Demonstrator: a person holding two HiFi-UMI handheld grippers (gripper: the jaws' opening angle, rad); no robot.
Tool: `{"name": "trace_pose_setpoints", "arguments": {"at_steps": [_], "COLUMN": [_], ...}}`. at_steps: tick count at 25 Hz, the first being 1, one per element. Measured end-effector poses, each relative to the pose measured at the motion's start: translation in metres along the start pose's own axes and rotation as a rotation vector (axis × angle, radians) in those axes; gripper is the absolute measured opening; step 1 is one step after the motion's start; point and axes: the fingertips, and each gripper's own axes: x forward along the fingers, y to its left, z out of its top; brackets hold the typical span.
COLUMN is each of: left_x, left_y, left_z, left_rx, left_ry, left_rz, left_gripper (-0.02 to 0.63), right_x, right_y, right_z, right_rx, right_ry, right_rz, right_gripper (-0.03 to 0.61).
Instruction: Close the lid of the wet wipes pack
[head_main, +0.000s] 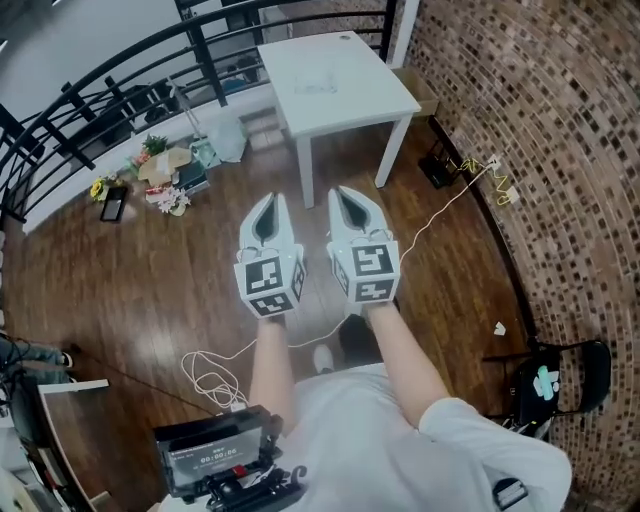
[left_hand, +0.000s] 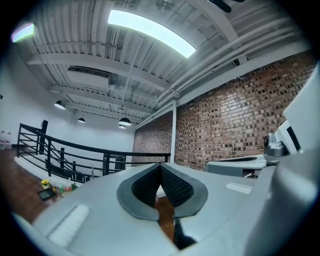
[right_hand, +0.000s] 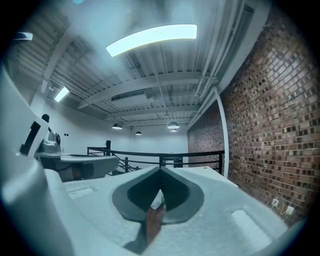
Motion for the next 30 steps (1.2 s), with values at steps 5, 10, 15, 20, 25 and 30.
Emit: {"name": "trace_pose_setpoints", "arguments": {"at_steps": [5, 10, 15, 20, 25, 30], "left_x": [0.053, 0.142, 0.241, 0.314, 0.359, 0.406], "left_y": [0.014, 0.015, 0.009, 0.011, 0.014, 0.036], "left_z": [-0.027, -0.005, 0.015, 0.006, -0.014, -0.031], "left_rx": [0.031, 0.043, 0.029, 0.018, 0.019, 0.001], "left_ry": [0.051, 0.031, -0.017, 0.006, 0.037, 0.063], "left_rz": [-0.006, -0.008, -0.029, -0.013, -0.022, -0.021], "left_gripper": [0.015, 0.015, 0.015, 0.015, 0.015, 0.015], "right_x": [0.054, 0.129, 0.208, 0.268, 0.31, 0.355], "right_y": [-0.018, -0.07, -0.138, -0.186, -0.213, -0.216], "right_z": [-0.009, 0.007, 0.033, 0.032, 0.005, -0.008], "right_rx": [0.024, 0.056, 0.059, 0.062, 0.104, 0.099], "right_ry": [0.003, -0.043, -0.077, -0.058, 0.003, 0.023], "right_rz": [0.012, 0.016, 0.019, 0.036, 0.045, 0.061], "right_gripper": [-0.011, -0.011, -0.011, -0.011, -0.011, -0.011]}}
